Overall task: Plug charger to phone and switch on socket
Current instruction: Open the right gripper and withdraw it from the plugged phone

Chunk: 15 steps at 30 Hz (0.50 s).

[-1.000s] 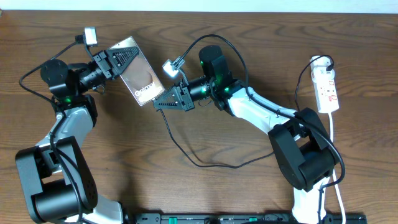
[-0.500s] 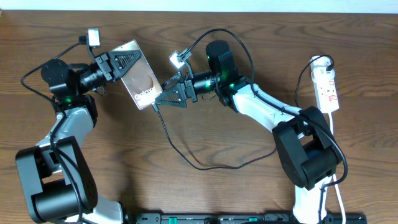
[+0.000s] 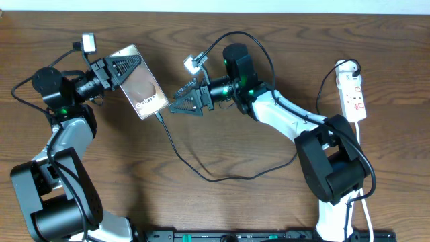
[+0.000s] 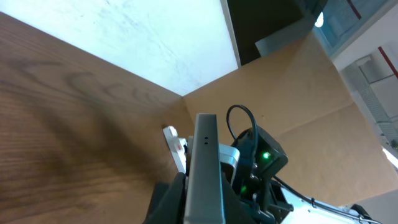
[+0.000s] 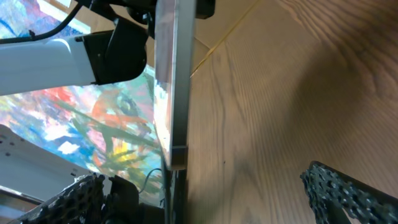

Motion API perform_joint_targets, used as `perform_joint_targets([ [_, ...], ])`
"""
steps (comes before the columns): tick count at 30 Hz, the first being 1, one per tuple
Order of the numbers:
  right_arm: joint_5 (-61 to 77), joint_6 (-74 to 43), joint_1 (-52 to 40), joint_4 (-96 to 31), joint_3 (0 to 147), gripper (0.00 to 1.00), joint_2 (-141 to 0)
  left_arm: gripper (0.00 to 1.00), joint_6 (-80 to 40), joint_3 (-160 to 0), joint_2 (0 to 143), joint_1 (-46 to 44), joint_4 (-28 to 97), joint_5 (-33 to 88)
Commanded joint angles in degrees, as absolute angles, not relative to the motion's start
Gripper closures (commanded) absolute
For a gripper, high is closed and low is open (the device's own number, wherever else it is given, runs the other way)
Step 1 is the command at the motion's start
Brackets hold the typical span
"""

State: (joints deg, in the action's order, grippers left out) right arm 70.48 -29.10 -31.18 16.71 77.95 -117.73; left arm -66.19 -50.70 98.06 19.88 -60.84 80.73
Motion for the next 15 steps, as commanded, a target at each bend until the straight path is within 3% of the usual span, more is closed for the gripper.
perform_joint_targets([
  [1, 70.67, -28.67, -29.65, 15.42, 79.00, 0.01, -117.25, 0.93, -66.52, -50.85, 98.06, 20.08, -60.47, 81.82],
  [7, 70.30, -28.62, -27.27, 12.12, 79.00, 0.01, -117.25, 0.93, -62.50, -50.85, 98.06, 20.08, -55.09, 81.54],
  [15, 59.92, -23.00, -26.59, -1.13, 79.00, 0.01, -117.23, 0.93, -51.16, -50.85, 98.06, 20.08, -37.32, 78.70],
])
